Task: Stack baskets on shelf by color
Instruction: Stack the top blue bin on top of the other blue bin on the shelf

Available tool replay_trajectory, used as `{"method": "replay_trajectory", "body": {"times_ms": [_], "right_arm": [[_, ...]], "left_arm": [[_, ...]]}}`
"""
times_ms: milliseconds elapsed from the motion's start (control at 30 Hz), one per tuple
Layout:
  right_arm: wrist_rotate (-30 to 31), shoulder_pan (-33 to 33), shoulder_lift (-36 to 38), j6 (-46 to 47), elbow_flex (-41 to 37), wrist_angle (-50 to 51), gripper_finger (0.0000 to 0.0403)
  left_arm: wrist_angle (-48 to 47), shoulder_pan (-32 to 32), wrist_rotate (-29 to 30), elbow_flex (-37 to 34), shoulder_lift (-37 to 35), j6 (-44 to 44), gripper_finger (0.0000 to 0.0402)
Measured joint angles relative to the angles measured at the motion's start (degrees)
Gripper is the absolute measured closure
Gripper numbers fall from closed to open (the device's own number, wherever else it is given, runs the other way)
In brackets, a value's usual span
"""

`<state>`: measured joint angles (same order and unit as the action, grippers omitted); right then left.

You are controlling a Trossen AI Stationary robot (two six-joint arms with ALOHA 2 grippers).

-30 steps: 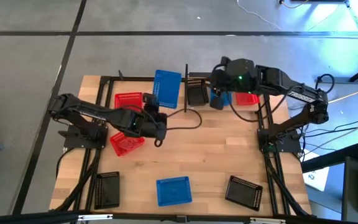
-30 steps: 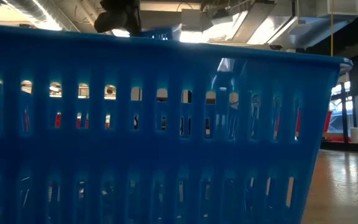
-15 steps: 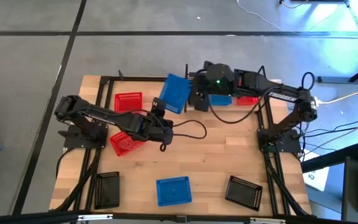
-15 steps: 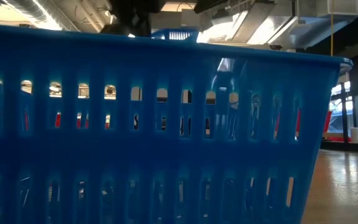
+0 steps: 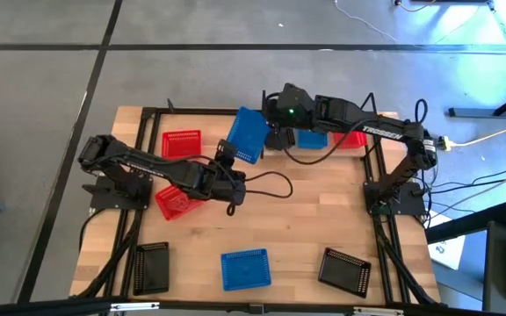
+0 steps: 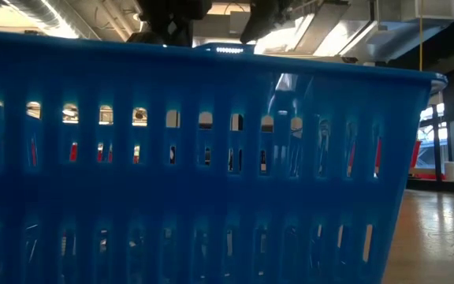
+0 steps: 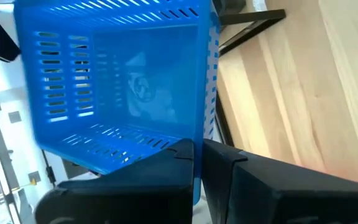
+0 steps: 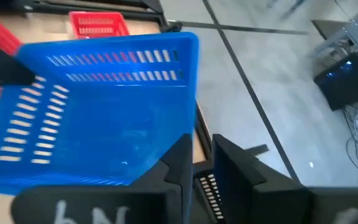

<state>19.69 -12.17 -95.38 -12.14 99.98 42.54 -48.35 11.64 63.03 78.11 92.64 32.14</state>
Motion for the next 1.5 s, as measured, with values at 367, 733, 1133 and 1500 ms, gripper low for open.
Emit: {"method": "replay_trajectory", "body": {"times_ms": [367, 733, 1133, 1500], "right_arm": [[-0.3, -0.1, -0.3, 0.1, 0.0, 0.1, 0.0341], [-0.8, -0.4, -0.3, 0.1, 0.0, 0.1, 0.0341], [-4.7, -3.0, -0.3, 2.9, 0.0, 0.3, 0.0341], [-6.1, -3.4, -0.3, 2.9, 0.0, 2.6, 0.0389]], "left_arm": [[0.0, 0.0, 0.1, 0.0, 0.0, 0.0, 0.0401], [0.0, 0.0, 1.6, 0.0, 0.0, 1.5, 0.0401], [1.2, 0.4, 2.9, 0.0, 0.0, 4.2, 0.0402], [6.4, -0.1, -0.8, 0.0, 0.0, 4.5, 0.0381]]}}
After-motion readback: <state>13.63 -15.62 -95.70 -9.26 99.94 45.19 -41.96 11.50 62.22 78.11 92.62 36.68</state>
